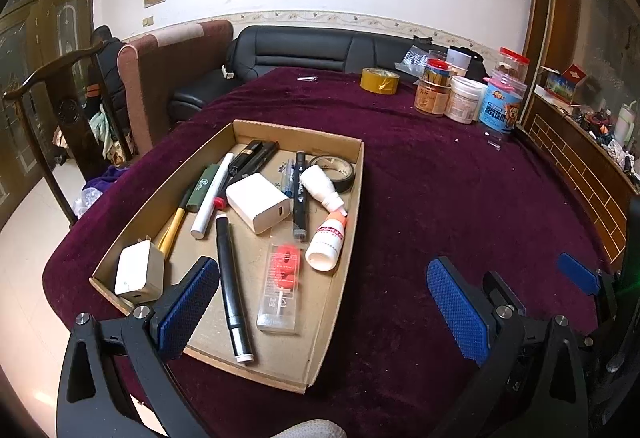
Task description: Organize rigid objects
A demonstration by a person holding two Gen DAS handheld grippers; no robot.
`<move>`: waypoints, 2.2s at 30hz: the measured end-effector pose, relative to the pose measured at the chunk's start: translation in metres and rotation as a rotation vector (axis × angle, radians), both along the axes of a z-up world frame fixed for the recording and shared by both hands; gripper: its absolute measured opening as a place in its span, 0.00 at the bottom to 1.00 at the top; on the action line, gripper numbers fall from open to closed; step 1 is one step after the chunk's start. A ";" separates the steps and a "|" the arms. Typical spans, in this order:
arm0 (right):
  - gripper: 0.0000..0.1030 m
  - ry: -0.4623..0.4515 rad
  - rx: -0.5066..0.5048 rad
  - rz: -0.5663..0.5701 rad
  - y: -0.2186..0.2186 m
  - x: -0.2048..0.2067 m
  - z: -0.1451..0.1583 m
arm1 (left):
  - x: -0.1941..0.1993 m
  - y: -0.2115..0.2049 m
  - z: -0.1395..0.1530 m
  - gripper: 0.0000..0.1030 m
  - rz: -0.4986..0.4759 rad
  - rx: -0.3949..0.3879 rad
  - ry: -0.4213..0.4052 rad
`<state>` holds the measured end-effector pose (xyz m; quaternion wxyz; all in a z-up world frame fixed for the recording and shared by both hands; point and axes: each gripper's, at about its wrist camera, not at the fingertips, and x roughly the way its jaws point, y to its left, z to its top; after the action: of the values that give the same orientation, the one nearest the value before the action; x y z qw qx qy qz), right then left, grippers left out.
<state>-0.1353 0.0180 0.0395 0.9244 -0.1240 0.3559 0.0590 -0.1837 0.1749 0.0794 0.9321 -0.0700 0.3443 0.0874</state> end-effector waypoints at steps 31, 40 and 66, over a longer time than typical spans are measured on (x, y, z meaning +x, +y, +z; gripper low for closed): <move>0.84 -0.038 -0.136 0.164 0.072 -0.021 0.019 | -0.008 0.063 -0.013 0.99 0.170 -0.014 0.039; 0.84 -0.033 -0.136 0.166 0.076 -0.022 0.019 | -0.006 0.070 -0.015 0.99 0.166 -0.029 0.051; 0.84 -0.009 -0.141 0.147 0.067 -0.015 0.010 | -0.003 0.066 -0.020 0.99 0.145 -0.047 0.093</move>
<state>-0.1506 0.0853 0.0495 0.9081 -0.2147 0.3450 0.1010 -0.1868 0.2414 0.0594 0.9045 -0.1124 0.3833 0.1496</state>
